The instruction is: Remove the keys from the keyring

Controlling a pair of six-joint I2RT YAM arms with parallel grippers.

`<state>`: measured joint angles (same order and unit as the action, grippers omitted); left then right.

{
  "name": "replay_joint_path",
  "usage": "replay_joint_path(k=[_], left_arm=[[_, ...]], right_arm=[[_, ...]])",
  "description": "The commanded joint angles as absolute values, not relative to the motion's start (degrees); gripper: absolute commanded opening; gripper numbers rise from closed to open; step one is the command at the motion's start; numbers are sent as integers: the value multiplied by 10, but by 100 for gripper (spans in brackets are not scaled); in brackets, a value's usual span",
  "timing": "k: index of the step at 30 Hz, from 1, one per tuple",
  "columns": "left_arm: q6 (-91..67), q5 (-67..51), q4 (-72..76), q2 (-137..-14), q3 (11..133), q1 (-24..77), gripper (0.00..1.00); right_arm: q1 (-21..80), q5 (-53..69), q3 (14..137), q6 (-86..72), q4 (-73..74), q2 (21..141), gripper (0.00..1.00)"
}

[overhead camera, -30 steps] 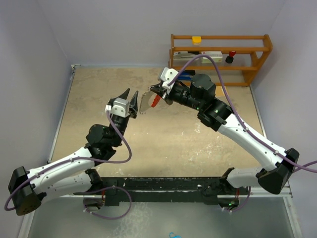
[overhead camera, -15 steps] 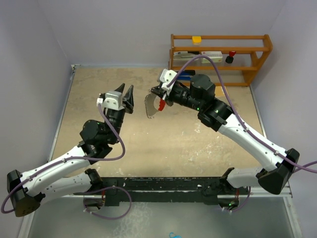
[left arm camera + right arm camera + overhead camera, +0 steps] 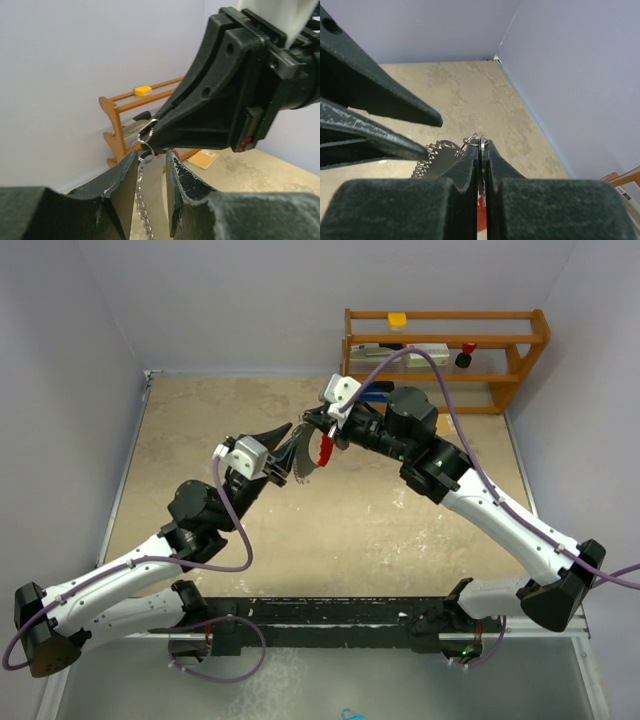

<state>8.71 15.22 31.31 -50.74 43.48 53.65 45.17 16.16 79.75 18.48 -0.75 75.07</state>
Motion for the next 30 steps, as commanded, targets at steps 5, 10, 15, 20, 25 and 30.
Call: replay_joint_path(k=[5,10,15,20,25,30], left_arm=[[59,82,374,-497,415,538,24],[74,140,367,-501,413,538,23],[86,195,364,-500,413,538,22],[90,241,375,-518,413,537,21],[97,257,423,-554,412,538,21],[113,216,526,-573,390,538,22]], right_arm=[[458,127,833,180,-50,753,0],[471,29,907,204,36,786,0],[486,-166,1082,196,230,880,0],[512,-306,1270,165,433,977,0],[554,-394,1313,164,461,1016,0],[561,-387,1318,163,458,1029,0]])
